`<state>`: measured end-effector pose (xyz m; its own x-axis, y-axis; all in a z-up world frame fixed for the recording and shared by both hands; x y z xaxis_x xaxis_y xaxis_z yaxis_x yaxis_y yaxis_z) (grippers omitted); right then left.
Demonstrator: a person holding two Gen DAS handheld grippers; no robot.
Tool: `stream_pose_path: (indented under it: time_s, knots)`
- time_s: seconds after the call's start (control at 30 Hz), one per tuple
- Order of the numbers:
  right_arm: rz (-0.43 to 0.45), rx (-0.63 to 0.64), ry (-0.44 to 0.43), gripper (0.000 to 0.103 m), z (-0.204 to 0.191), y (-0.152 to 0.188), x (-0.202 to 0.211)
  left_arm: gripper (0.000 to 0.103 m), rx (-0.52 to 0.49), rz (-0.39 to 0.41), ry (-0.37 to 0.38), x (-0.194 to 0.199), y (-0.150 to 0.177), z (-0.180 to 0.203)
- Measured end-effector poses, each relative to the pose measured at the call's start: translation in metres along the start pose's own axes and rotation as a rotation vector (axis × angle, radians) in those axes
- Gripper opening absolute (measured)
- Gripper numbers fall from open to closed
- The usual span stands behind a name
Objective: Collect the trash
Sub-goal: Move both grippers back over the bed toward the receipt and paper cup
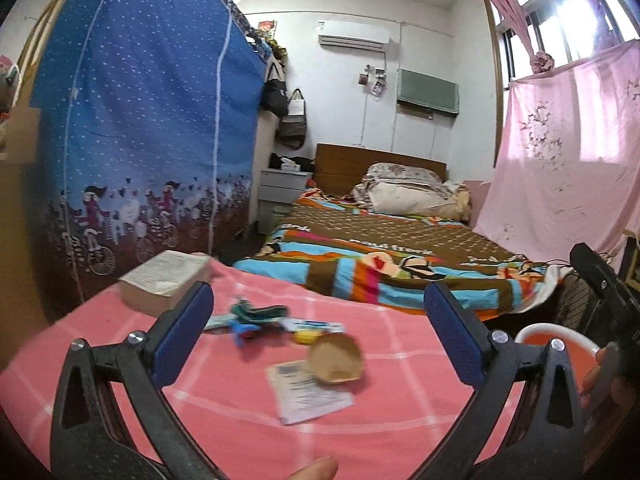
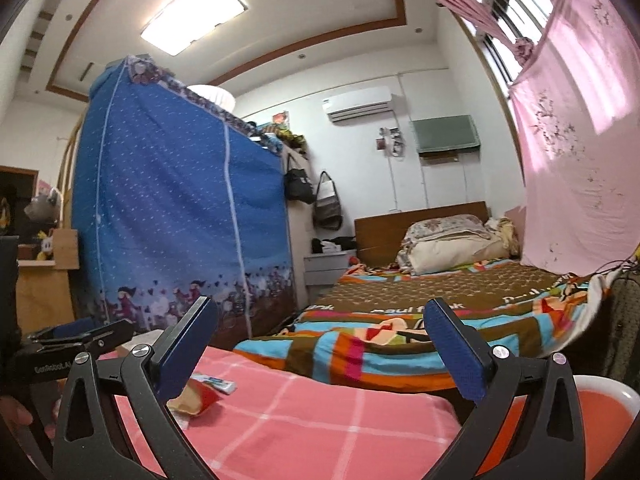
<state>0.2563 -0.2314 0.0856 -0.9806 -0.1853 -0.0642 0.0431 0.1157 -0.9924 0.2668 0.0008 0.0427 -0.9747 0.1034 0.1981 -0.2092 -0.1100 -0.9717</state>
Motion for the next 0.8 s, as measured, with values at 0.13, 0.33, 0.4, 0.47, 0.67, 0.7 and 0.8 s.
stream_pose_path:
  time_s: [0.13, 0.33, 0.4, 0.47, 0.67, 0.7, 0.8]
  knots:
    - [-0.027, 0.016, -0.028, 0.103, -0.019, 0.010, -0.014, 0.103, -0.004, -0.019, -0.016, -0.001, 0.007, -0.019]
    - [-0.084, 0.037, -0.057, 0.103, -0.039, 0.027, -0.028, 0.103, -0.028, -0.137, 0.000, -0.014, 0.025, -0.036]
    - [-0.115, 0.045, -0.068, 0.103, -0.044, 0.033, -0.035, 0.103, -0.020, -0.177, 0.006, -0.018, 0.034, -0.040]
    - [-0.150, 0.051, -0.073, 0.103, -0.047, 0.040, -0.041, 0.103, -0.021, -0.225, 0.014, -0.022, 0.043, -0.040]
    - [-0.324, 0.073, -0.091, 0.103, -0.058, 0.069, -0.066, 0.088, 0.015, -0.379, 0.073, -0.037, 0.068, -0.036]
    - [-0.355, 0.076, -0.087, 0.103, -0.058, 0.074, -0.070, 0.084, 0.025, -0.405, 0.086, -0.039, 0.073, -0.035]
    - [-0.418, 0.070, -0.079, 0.103, -0.056, 0.084, -0.076, 0.075, 0.051, -0.478, 0.115, -0.047, 0.086, -0.031]
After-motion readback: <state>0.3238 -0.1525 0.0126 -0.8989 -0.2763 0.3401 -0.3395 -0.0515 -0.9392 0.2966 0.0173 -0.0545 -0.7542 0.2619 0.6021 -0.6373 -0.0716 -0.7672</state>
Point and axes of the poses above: each gripper's, at about its wrist camera, not at the fingertips, and x roughly against the way its jaws point, z to its right, y to its underside, the point moved 9 cm from there along -x, roughly the way its jaws point, and after that the axes turned 3 degrees about y, right-handed, at the moved point
